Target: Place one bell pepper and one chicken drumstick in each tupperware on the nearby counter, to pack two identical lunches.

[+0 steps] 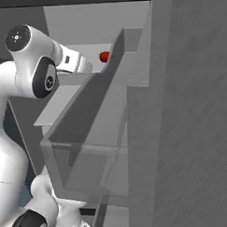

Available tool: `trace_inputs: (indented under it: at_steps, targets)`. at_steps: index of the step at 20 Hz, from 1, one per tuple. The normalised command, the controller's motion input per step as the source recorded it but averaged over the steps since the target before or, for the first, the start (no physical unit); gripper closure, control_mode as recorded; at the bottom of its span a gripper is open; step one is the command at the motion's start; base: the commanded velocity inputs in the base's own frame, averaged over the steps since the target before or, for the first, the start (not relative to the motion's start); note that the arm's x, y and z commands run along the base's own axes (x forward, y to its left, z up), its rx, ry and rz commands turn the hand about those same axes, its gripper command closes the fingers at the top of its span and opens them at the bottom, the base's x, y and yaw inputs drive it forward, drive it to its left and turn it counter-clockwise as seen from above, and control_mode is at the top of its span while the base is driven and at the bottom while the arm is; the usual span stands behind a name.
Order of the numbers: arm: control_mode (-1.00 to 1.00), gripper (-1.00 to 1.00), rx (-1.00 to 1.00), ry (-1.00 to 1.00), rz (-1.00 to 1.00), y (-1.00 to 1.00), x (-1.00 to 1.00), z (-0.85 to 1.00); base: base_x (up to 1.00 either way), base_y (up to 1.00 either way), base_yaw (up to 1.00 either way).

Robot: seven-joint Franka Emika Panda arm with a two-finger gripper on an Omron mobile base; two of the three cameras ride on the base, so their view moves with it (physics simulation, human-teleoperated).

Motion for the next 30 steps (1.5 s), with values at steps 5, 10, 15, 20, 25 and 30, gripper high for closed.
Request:
trace_inputs:
  at_steps: [5, 10, 15, 20, 25, 30]
  targets:
    - [-1.0, -1.0, 0.0, 0.0, 0.0, -0.01, 0.82, -0.08, 0.0, 0.0, 0.0]
    - [-1.0, -1.0, 0.0, 0.04, 0.0, -0.15, 0.73, -0.24, 0.0, 0.0, 0.0]
    - [-1.0, -1.0, 0.0, 0.06, 0.0, -0.1, 0.8, -0.17, 0.0, 0.0, 0.0]
    - [-1.0, -1.0, 0.0, 0.07, 0.0, -0.01, 0.76, -0.05, 0.0, 0.0, 0.0]
    - [-1.0, -1.0, 0.0, 0.04, 0.0, -0.04, 0.66, -0.18, 0.0, 0.0, 0.0]
    - [-1.0, -1.0, 0.0, 0.0, 0.0, -0.05, 0.6, -0.16, 0.0, 0.0, 0.0]
